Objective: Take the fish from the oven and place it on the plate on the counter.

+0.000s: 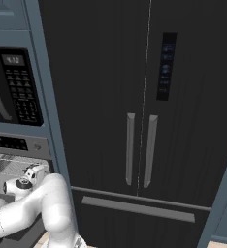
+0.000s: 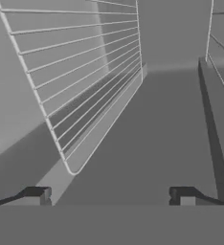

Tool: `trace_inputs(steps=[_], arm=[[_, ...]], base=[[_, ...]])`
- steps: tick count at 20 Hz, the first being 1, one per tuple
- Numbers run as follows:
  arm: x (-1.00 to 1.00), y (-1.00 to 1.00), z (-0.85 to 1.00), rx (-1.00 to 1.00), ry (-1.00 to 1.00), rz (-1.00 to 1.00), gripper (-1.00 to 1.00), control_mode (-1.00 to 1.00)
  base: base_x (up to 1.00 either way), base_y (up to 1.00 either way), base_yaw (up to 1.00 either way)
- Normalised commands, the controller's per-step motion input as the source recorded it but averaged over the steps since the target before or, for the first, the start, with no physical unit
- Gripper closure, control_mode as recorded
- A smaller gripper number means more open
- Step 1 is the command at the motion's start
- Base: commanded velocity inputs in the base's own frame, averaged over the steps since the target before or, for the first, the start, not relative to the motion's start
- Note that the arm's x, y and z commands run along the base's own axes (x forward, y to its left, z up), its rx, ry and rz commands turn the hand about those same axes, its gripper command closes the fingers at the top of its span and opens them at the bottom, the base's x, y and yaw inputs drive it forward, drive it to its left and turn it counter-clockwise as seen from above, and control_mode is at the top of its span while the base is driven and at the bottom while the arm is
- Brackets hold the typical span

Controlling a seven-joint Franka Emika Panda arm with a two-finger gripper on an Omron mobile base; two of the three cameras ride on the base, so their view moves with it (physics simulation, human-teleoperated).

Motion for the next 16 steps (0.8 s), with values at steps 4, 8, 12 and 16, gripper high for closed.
trace_inputs(steps=[4,8,12,16], arm=[[0.13,0.36,-0.71,0.0,0.0,0.1,-1.0,-1.0],[0.07,0.47,-0.66,0.0,0.0,0.1,-1.0,-1.0],[0.0,0.58,-0.75,0.0,0.0,0.07,-1.0,-1.0],[-0.06,0.58,-0.94,-0.07,0.0,0.0,-1.0,-1.0]], base=[[0.0,0.0,0.0],[0.0,0.0,0.0],[0.0,0.0,0.0],[0.0,0.0,0.0]])
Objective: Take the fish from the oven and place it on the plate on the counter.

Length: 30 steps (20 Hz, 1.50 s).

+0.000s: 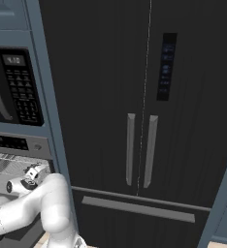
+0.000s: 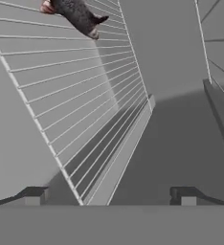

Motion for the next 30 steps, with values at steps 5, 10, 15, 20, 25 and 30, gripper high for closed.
trace_inputs(steps=[5,10,15,20,25,30], arm=[[-0.26,0.66,-1.0,-0.14,0.0,0.0,-1.0,-1.0],[-0.25,0.75,-0.9,-0.17,-0.01,0.0,-1.0,-1.0],[0.0,0.62,-0.62,-0.2,-0.2,0.0,-1.0,-1.0],[-0.1,0.49,-0.98,-0.31,-0.19,0.0,-1.0,-1.0],[-0.44,0.38,-1.0,-0.33,-0.12,0.0,-1.0,-1.0],[-0.59,0.3,-1.0,-0.26,-0.1,0.0,-1.0,-1.0]], base=[[0.0,0.0,0.0],[0.0,0.0,0.0],[0.0,0.0,0.0],[0.0,0.0,0.0],[0.0,0.0,0.0],[0.0,0.0,0.0]])
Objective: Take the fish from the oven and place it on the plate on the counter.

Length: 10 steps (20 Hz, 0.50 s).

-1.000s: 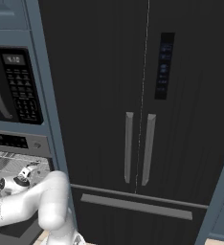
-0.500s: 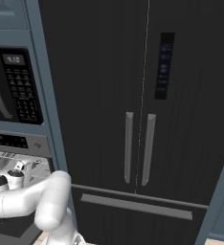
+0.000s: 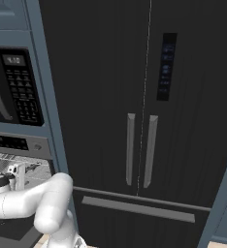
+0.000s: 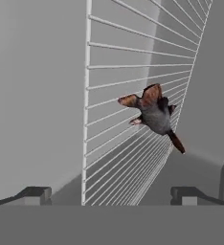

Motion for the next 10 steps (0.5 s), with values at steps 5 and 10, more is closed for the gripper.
trace_inputs(steps=[5,10], arm=[[-0.36,0.23,-1.0,-0.25,-0.2,0.0,-1.0,-1.0],[-0.2,0.2,-1.0,-0.26,-0.25,0.0,-1.0,-1.0]], base=[[0.0,0.0,0.0],[0.0,0.0,0.0]])
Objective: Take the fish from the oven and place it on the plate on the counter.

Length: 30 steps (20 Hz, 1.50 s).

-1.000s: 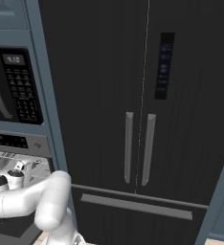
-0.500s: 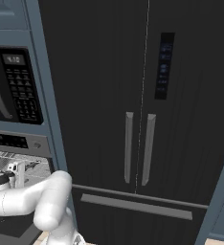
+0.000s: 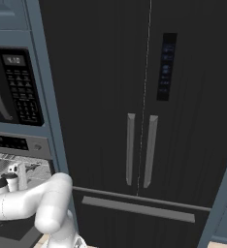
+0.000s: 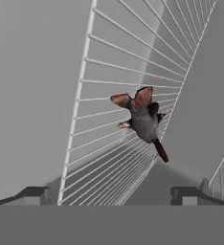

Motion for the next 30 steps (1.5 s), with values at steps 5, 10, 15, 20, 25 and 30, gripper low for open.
trace_inputs(steps=[5,10,15,20,25,30], arm=[[-0.18,0.15,-1.0,-0.21,-0.21,0.0,-1.0,-1.0],[-0.15,0.04,-1.0,-0.11,-0.13,0.0,-1.0,-1.0],[-0.24,0.05,-1.0,-0.03,-0.06,0.0,-1.0,-1.0],[-0.64,0.06,-1.0,0.0,0.0,-0.02,-1.0,-1.0],[-0.93,0.19,-1.0,-0.02,0.0,-0.02,-1.0,-1.0],[-0.44,0.16,-1.0,-0.03,-0.02,-0.04,-1.0,-1.0]], base=[[0.0,0.0,0.0],[0.0,0.0,0.0],[0.0,0.0,0.0],[0.0,0.0,0.0],[0.0,0.0,0.0],[0.0,0.0,0.0]])
